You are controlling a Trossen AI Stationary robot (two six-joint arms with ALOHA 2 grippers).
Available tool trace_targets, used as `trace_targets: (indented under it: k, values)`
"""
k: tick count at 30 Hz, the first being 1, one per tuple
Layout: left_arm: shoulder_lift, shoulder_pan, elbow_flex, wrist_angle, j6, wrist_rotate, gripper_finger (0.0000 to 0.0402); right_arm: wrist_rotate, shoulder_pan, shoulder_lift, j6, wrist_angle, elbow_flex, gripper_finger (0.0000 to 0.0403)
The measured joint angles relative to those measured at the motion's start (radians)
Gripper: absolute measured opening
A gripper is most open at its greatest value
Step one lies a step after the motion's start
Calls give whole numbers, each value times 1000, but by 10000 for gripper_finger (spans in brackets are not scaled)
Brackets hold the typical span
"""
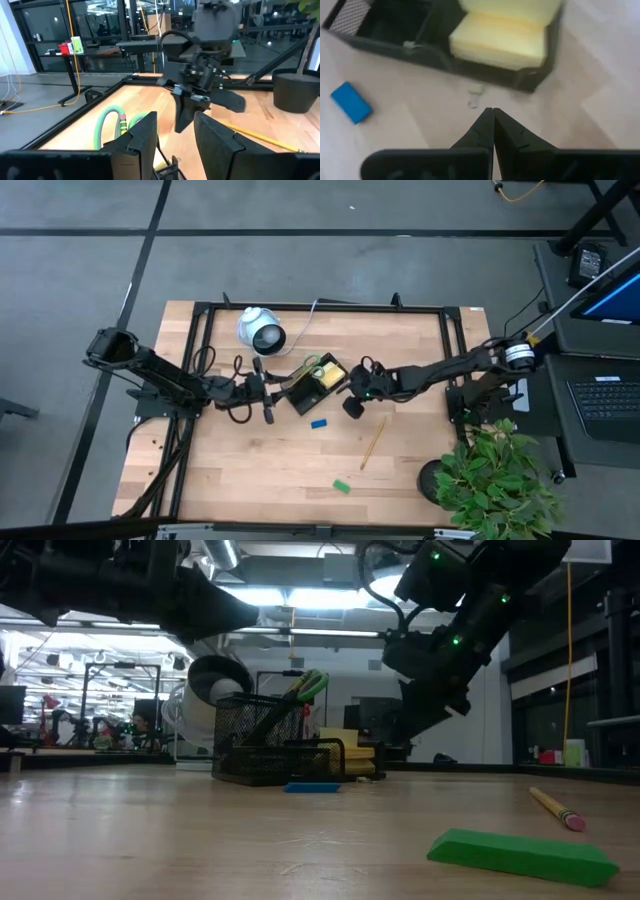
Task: Pick and place office supplies into organizer
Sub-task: Put the gold binder clip into the black desk organizer
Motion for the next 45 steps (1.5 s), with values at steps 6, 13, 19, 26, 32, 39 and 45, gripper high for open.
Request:
trace_targets:
  k: [6, 13, 19, 26, 32, 39, 45]
  values:
    - [0, 0, 0, -13, -4, -1, 125, 79, 56, 57, -18, 92, 0, 6]
    - [0, 0, 0, -13, -16, -2, 125, 85, 67, 69, 26, 110, 0, 31]
    - [0, 0, 0, -13, -23, -2, 125, 84, 67, 69, 31, 121, 0, 97]
    - [0, 0, 0, -13, -29, -2, 125, 84, 67, 69, 26, 154, 0, 150]
    - [0, 0, 0, -13, -28, -2, 125, 83, 67, 92, 30, 161, 5, 145]
    - [0, 0, 0, -18, -28, -1, 125, 73, 67, 180, 9, 37, 119, 125]
    - [0, 0, 0, -20, -29, 0, 125, 74, 65, 263, 4, -105, 244, 108]
